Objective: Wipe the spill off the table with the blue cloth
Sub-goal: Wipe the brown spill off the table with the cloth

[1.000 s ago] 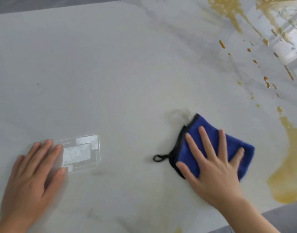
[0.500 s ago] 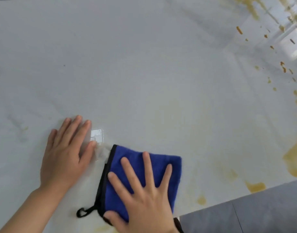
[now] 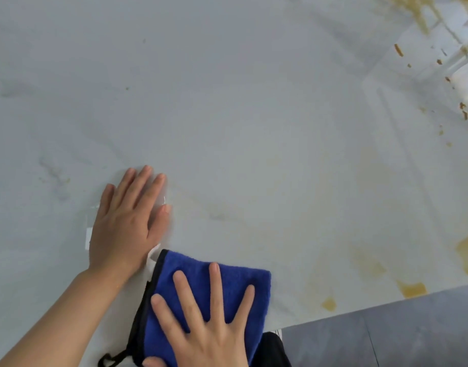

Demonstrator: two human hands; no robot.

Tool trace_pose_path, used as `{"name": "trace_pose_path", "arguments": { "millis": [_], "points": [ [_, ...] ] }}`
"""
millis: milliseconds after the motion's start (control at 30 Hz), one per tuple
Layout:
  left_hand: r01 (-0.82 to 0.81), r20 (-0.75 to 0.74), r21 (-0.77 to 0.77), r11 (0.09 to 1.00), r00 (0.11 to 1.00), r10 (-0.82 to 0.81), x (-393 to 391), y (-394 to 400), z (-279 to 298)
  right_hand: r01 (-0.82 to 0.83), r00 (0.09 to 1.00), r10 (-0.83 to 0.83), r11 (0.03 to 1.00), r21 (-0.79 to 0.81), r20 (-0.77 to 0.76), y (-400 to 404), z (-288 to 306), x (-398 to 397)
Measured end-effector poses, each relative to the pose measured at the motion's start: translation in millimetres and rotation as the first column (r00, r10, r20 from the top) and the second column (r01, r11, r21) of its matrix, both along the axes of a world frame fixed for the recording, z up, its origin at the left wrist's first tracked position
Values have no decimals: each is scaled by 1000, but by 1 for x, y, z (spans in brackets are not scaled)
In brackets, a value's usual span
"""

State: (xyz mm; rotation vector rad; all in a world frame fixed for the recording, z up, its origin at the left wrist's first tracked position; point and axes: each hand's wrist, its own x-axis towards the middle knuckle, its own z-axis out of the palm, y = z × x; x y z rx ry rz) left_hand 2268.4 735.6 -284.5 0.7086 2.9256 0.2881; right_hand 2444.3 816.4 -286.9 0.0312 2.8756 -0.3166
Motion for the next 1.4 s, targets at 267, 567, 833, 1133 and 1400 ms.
{"name": "trace_pose_path", "arguments": {
  "millis": [267, 567, 833, 1133, 1400],
  "points": [
    [-3, -11, -10, 1000, 1000, 2, -1, -1, -1, 75, 978, -62, 995, 60, -201, 39, 7, -33],
    [-39, 2, 0, 999, 999, 39, 1, 2, 0, 197, 980, -198, 980, 36, 11, 66, 6, 19],
    [-48, 8, 4, 999, 999, 48, 0, 1, -4, 302, 953, -294, 947, 113, -79, 143, 6, -40],
    [-54, -11, 49, 997, 998, 54, -3, 0, -8, 376, 924, -381, 922, 95, 38, 157, 14, 31],
    [-48, -14, 45, 998, 999, 49, -5, -2, -14, 328, 944, -331, 937, 123, 9, 197, 9, 9]
  ]
}}
